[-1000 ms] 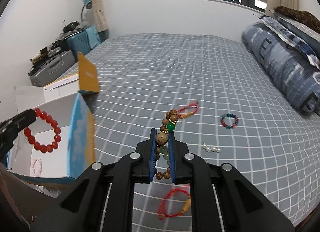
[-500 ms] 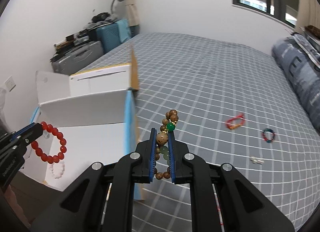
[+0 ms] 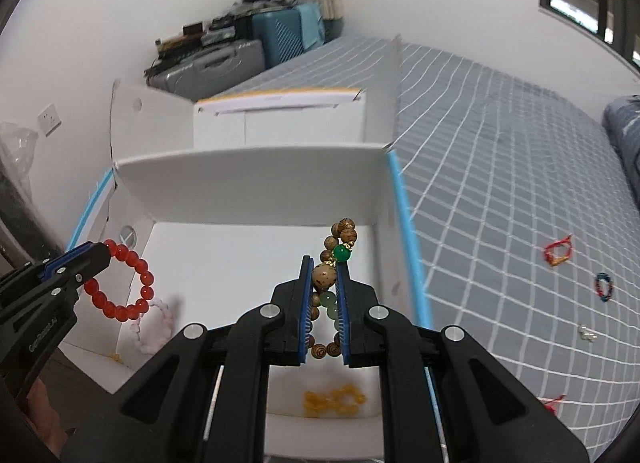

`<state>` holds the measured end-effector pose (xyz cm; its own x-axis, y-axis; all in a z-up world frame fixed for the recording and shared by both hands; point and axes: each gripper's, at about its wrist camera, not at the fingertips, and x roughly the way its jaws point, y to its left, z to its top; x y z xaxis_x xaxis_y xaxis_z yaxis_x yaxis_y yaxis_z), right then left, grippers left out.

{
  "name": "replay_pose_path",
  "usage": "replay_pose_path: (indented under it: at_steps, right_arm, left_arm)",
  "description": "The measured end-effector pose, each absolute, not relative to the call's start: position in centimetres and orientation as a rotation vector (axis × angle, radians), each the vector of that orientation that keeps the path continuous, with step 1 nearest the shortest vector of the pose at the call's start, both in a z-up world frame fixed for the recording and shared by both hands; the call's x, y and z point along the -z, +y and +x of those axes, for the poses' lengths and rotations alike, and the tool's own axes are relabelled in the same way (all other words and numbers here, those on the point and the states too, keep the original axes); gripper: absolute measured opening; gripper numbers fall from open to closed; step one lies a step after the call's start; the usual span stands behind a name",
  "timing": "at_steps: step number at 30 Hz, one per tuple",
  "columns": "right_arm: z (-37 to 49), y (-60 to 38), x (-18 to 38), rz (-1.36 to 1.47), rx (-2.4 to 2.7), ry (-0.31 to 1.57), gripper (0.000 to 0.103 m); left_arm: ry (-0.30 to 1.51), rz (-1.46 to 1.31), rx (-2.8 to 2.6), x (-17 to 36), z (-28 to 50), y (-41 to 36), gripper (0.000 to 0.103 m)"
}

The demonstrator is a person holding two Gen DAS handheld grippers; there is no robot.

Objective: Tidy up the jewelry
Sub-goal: 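Carry the red bracelet in the left tool and wooden bracelet in the right tool over the box, then open the left tool dropping the red bracelet while the right tool drops the wooden bracelet into the box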

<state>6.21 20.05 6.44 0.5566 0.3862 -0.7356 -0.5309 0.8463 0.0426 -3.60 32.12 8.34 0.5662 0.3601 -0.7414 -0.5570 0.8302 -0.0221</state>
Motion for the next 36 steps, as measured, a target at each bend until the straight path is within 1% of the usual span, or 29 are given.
replay_pose_path:
  at_steps: [9,16,20,23,24,25,26,27,28,29,30,31,33,35,36]
  right_arm:
    - [8.3,21.7,-2.6,-0.222,-0.503,1.001,0.010]
    - [8.5,22.3,-1.5,-0.251,-0.487,1.044,0.010]
    - [8.4,22.6,-1.2,-0.259,-0.501,1.056,0.011]
    - [8.3,22.7,-1.2,-0.244,-0.540,1.069,0.013]
    - [8.2,22.8,-1.3,-0.245,-0.546,1.064,0.017]
    - [8.0,22.7,-1.5,-0.241,-0.550,1.058,0.027]
    - [7.9,22.6,-1.6,-0.235,-0.555,1.049,0.033]
    - [7.7,22.6,-1.9,-0.228,-0.559,1.038,0.042]
    - [7.5,22.5,-2.1,-0.229,-0.561,1.031,0.047]
    - [7.4,22.5,-2.3,-0.230,-0.562,1.025,0.049]
    - [7.2,22.5,-2.5,-0.230,-0.565,1.017,0.054]
    - [7.1,22.5,-2.7,-0.228,-0.567,1.008,0.060]
    - [6.8,22.4,-3.3,-0.230,-0.559,0.986,0.065]
    - [6.6,22.4,-3.7,-0.232,-0.558,0.970,0.069]
    - [6.5,22.3,-4.0,-0.234,-0.557,0.957,0.074]
  left_arm:
    - [0.935,-0.314,-0.552,-5.0,-2.3,34.6,0.013]
    - [0.995,-0.322,-0.557,-3.6,-1.7,35.0,0.013]
    - [1.001,-0.320,-0.558,-3.5,-1.5,35.1,0.013]
    - [1.002,-0.324,-0.547,-3.6,-1.6,35.0,0.015]
    - [1.001,-0.323,-0.549,-3.6,-1.6,34.9,0.015]
    - [0.997,-0.319,-0.550,-3.7,-1.7,34.9,0.015]
    - [0.995,-0.317,-0.551,-3.8,-1.8,34.8,0.018]
    - [0.993,-0.317,-0.553,-4.0,-1.9,34.8,0.027]
    - [0.991,-0.316,-0.555,-4.1,-1.9,34.7,0.032]
    - [0.987,-0.318,-0.557,-4.1,-2.0,34.8,0.041]
    - [0.982,-0.321,-0.562,-4.3,-2.1,34.8,0.047]
    - [0.980,-0.316,-0.567,-4.4,-2.2,34.8,0.049]
    - [0.970,-0.305,-0.579,-4.7,-2.4,34.8,0.062]
    - [0.956,-0.300,-0.585,-5.0,-2.6,34.8,0.068]
    - [0.947,-0.300,-0.586,-5.2,-2.7,34.8,0.076]
